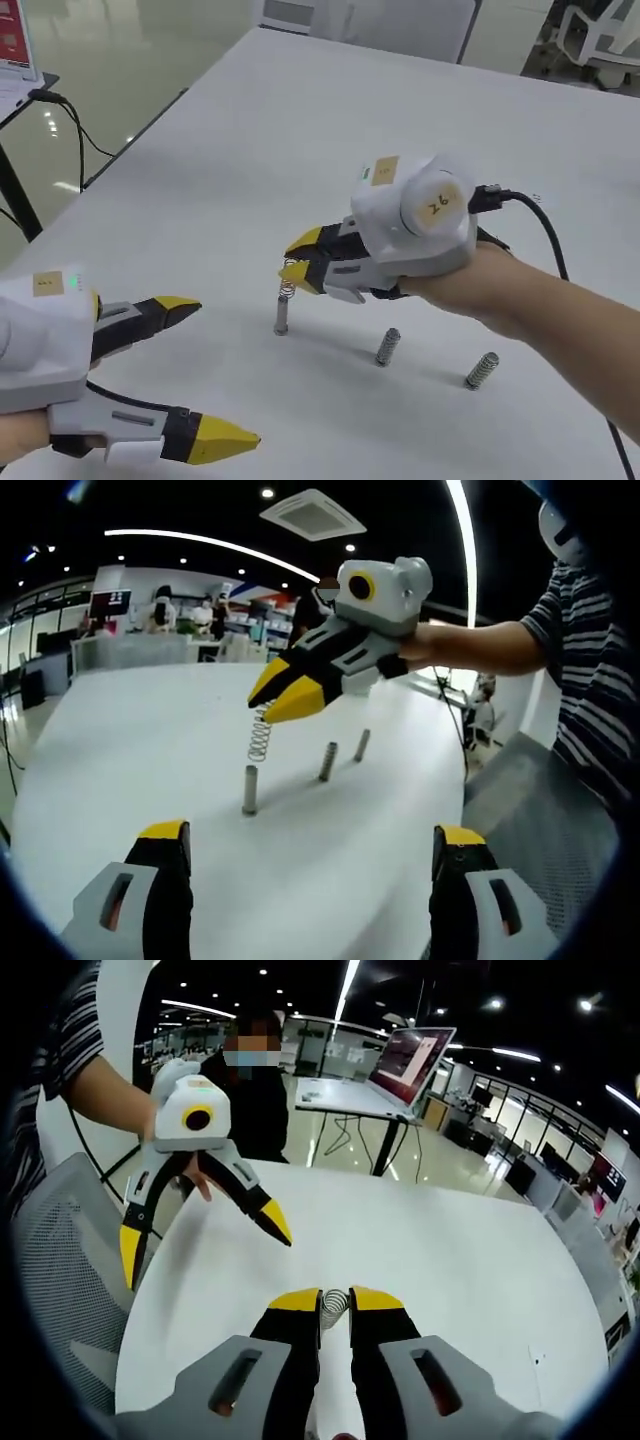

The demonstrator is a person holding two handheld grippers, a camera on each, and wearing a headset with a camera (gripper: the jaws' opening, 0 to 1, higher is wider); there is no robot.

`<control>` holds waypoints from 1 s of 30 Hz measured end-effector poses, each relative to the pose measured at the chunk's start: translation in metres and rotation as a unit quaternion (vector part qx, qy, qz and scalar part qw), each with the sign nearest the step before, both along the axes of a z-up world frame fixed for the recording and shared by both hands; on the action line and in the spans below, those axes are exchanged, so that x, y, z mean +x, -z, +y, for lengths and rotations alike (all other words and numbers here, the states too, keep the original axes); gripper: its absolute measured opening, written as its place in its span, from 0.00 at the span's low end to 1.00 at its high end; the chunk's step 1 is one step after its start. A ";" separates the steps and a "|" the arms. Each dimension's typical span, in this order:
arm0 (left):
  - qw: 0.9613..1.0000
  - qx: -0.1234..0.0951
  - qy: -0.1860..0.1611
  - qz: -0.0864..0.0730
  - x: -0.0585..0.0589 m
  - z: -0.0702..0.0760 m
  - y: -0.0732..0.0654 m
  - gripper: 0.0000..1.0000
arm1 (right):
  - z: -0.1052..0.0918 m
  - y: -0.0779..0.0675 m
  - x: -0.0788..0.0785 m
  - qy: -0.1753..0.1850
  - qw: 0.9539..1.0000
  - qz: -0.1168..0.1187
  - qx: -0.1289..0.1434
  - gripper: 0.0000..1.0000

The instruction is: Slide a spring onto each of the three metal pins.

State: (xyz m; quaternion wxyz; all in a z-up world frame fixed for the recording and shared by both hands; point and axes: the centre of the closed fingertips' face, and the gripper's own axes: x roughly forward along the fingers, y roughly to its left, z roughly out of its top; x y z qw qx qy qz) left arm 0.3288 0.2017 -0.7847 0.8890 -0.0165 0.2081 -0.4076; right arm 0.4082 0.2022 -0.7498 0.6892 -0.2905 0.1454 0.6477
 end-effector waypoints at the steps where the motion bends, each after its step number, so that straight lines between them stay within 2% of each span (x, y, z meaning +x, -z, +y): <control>1: 1.000 0.001 0.000 0.000 0.000 0.001 0.000 0.98 | 0.001 0.002 0.001 0.001 1.000 -0.001 -0.002 0.07; 7: 1.000 -0.003 -0.005 0.000 0.000 0.002 -0.001 0.98 | 0.005 0.007 0.000 0.001 1.000 0.003 -0.004 0.07; 11: 1.000 -0.001 -0.008 0.001 0.001 0.004 0.000 0.97 | 0.005 0.014 0.002 0.002 1.000 -0.008 -0.015 0.07; 13: 1.000 -0.003 -0.008 0.002 0.001 0.004 0.000 0.97 | 0.005 0.017 0.003 0.004 1.000 -0.004 -0.017 0.07; 30: 1.000 -0.003 -0.011 0.012 -0.001 0.005 0.006 0.96 | -0.001 0.060 -0.004 0.013 0.997 0.022 -0.068 0.08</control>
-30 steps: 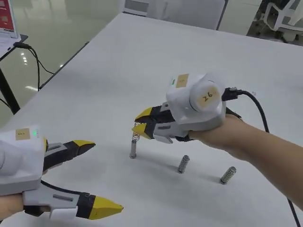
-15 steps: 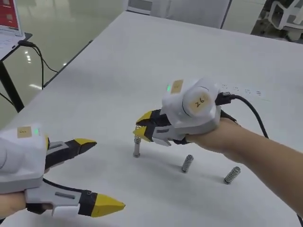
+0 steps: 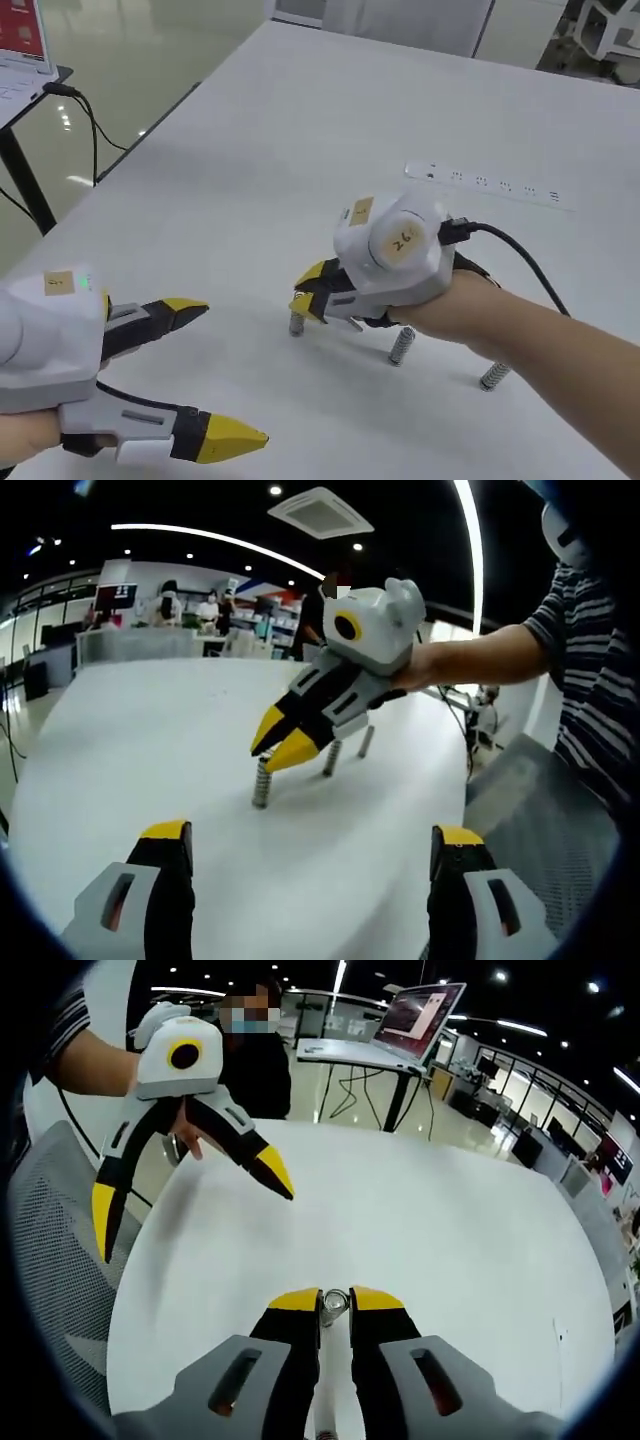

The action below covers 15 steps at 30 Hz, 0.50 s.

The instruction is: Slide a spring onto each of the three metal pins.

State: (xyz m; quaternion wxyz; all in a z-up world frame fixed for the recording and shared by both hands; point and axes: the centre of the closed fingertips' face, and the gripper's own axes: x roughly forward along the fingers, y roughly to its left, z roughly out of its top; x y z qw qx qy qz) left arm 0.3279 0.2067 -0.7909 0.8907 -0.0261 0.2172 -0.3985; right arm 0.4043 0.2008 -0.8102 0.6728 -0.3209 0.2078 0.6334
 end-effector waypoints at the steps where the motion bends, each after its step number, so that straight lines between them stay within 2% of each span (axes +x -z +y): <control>1: 1.000 0.000 0.000 0.000 0.000 0.000 0.000 0.96 | -0.001 0.002 -0.001 -0.001 1.000 0.002 -0.003 0.08; 5: 1.000 0.000 -0.001 0.002 -0.001 0.000 0.002 0.96 | -0.004 0.012 -0.004 0.001 1.000 0.008 -0.017 0.08; 6: 1.000 -0.001 -0.001 0.003 -0.001 0.000 0.002 0.96 | -0.002 0.009 -0.005 0.000 1.000 0.007 -0.006 0.08; 15: 1.000 -0.001 0.003 0.002 0.000 -0.004 0.001 0.96 | -0.003 0.008 -0.004 0.004 1.000 0.004 -0.006 0.08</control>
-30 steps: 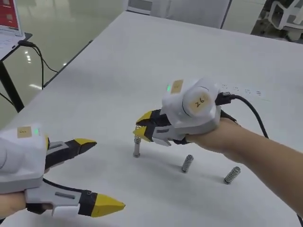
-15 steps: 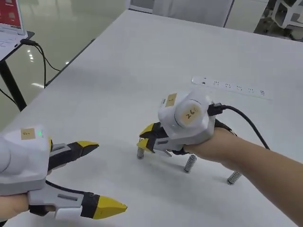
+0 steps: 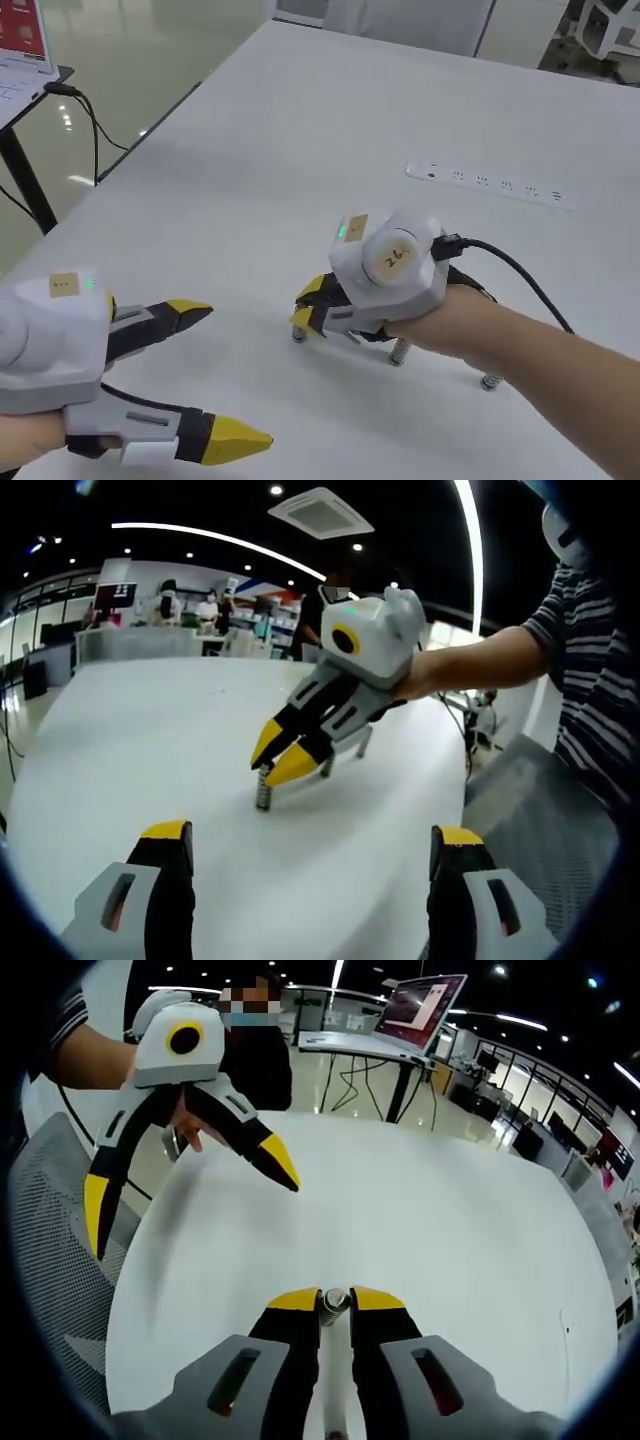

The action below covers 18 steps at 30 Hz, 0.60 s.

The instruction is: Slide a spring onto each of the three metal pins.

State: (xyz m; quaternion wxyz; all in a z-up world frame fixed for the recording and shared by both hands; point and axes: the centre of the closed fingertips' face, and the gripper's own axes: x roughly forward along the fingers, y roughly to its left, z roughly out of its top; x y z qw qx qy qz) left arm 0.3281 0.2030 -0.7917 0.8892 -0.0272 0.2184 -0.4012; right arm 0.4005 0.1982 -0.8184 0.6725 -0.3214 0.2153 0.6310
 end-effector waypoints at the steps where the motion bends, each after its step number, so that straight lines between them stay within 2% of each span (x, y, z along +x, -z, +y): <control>1: 1.000 0.001 0.001 0.000 0.000 0.000 0.000 0.96 | 0.000 0.000 0.000 0.000 1.000 -0.001 -0.001 0.09; 7: 1.000 -0.001 0.004 -0.001 0.000 -0.004 -0.002 0.95 | 0.000 -0.001 -0.001 -0.003 1.000 0.000 0.002 0.15; 10: 1.000 -0.002 0.004 -0.002 0.001 -0.005 -0.003 0.95 | -0.001 -0.003 -0.001 -0.002 1.000 -0.005 0.003 0.14; 18: 1.000 -0.004 0.001 -0.006 0.006 -0.006 -0.008 0.95 | -0.009 -0.012 -0.008 0.009 1.000 0.002 0.024 0.17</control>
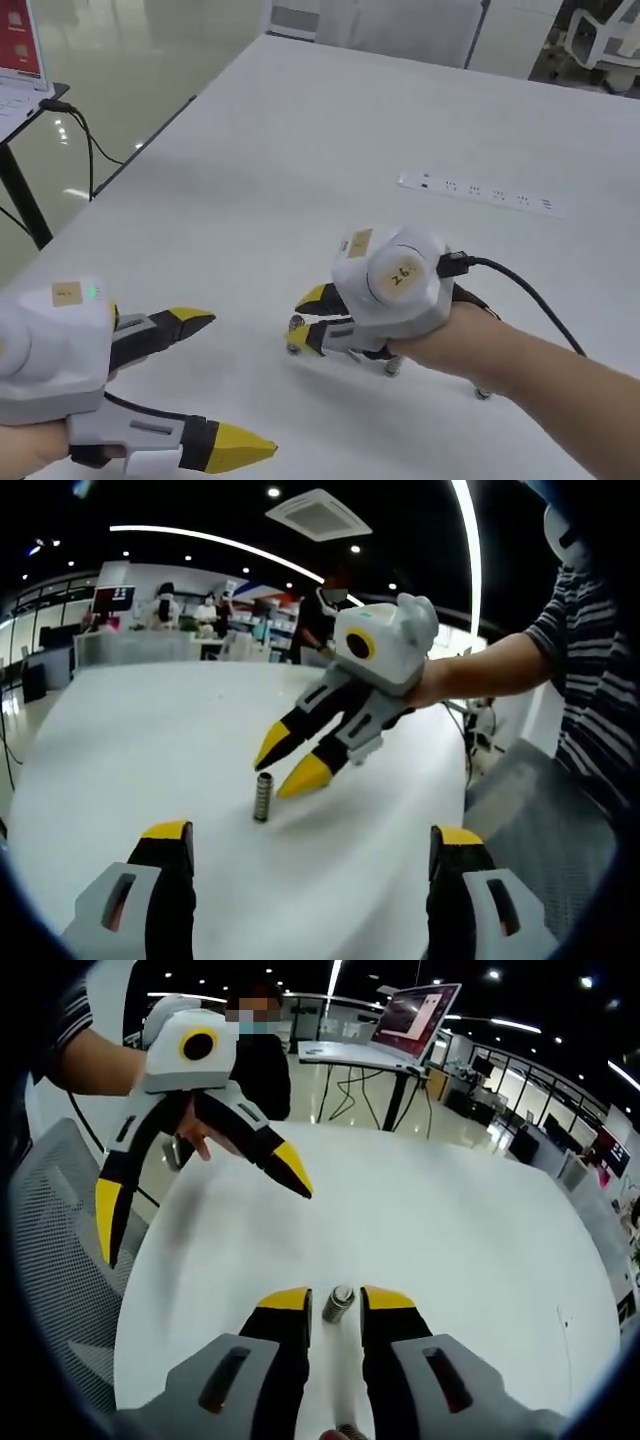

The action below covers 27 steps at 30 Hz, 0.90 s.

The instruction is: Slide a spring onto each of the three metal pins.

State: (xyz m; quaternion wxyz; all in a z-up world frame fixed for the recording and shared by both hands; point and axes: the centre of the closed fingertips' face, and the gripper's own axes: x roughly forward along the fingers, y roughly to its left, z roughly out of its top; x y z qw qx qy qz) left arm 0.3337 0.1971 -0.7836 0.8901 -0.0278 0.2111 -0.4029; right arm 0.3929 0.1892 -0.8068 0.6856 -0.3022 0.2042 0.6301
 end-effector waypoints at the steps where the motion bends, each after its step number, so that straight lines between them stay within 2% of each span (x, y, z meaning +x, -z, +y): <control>1: 1.000 0.001 -0.001 -0.001 0.001 0.000 -0.001 0.95 | -0.001 -0.002 -0.001 0.001 1.000 0.000 0.006 0.18; 6: 1.000 -0.002 -0.005 -0.006 0.007 -0.001 -0.005 0.94 | -0.006 -0.012 -0.002 0.021 0.999 0.010 0.035 0.24; 12: 1.000 0.000 -0.001 -0.009 0.011 -0.005 -0.008 0.94 | -0.017 -0.015 -0.004 0.034 0.998 0.009 0.043 0.30; 21: 1.000 0.010 0.005 -0.012 0.015 -0.008 -0.010 0.94 | -0.033 -0.023 -0.008 0.066 0.995 0.010 0.077 0.49; 27: 1.000 0.007 0.003 -0.015 0.017 -0.011 -0.013 0.95 | -0.047 -0.028 -0.010 0.090 0.991 0.013 0.099 0.59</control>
